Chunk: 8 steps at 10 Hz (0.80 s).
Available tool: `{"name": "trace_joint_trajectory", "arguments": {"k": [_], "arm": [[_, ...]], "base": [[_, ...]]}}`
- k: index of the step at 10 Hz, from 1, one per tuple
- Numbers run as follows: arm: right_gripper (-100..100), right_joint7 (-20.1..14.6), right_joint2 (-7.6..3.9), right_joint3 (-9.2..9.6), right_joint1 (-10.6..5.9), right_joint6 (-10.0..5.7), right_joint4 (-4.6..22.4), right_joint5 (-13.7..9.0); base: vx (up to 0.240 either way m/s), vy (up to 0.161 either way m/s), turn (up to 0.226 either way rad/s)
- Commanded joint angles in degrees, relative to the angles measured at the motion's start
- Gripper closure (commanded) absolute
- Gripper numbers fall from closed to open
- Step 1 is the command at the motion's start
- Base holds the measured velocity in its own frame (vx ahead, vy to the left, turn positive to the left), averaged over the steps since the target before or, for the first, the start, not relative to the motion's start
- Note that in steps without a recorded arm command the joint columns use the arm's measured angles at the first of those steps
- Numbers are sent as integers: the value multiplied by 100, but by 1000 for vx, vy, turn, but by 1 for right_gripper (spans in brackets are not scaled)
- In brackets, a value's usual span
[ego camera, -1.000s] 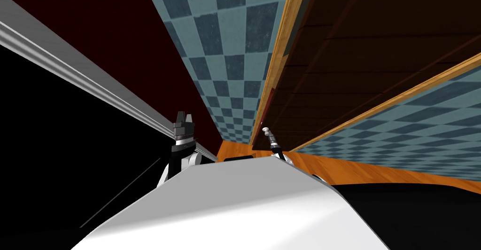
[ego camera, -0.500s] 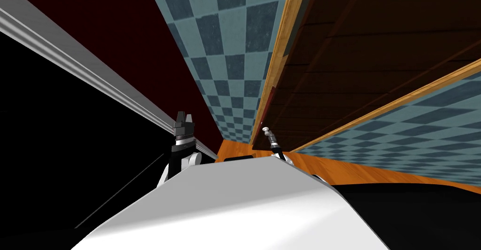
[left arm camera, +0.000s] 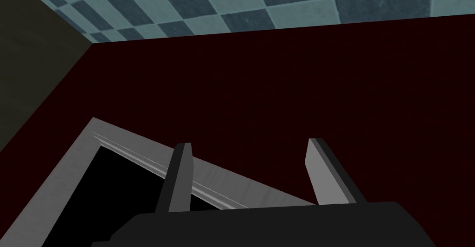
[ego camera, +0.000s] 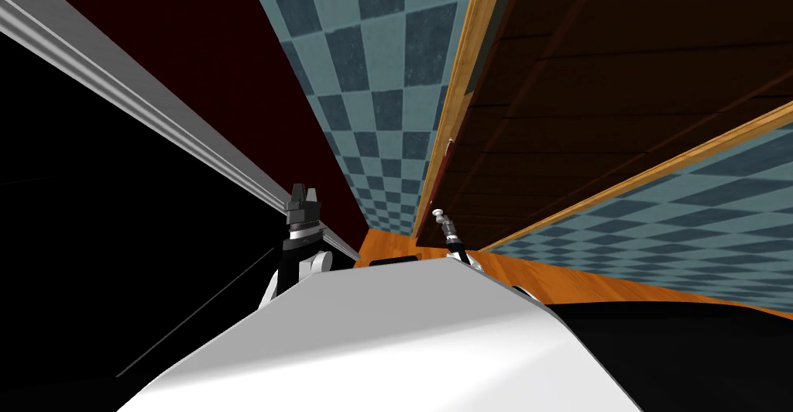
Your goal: Pull the door open
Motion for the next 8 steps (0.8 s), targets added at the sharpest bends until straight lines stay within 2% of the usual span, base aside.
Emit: {"name": "trace_joint_trajectory", "arguments": {"k": [1,2,3,4,5,6,7,8], "arm": [[100,-286,74,100,-20,-7,-50,-35],[100,-338,74,100,-20,-7,-50,-35],[100,-563,73,119,-30,-1,-48,-93],[100,-576,73,119,-30,-1,-48,-93],[100,-783,73,139,-40,5,-45,-151],[100,-815,73,139,-40,5,-45,-151],[100,-1029,73,158,-50,12,-42,-209],[100,-1053,73,158,-50,12,-42,-209]], "base": [[-37,-17,51],[-29,-9,36],[-25,-16,38],[-19,-18,15],[-27,-9,74],[-32,-9,33],[-31,-13,40],[-18,-17,41]]}}
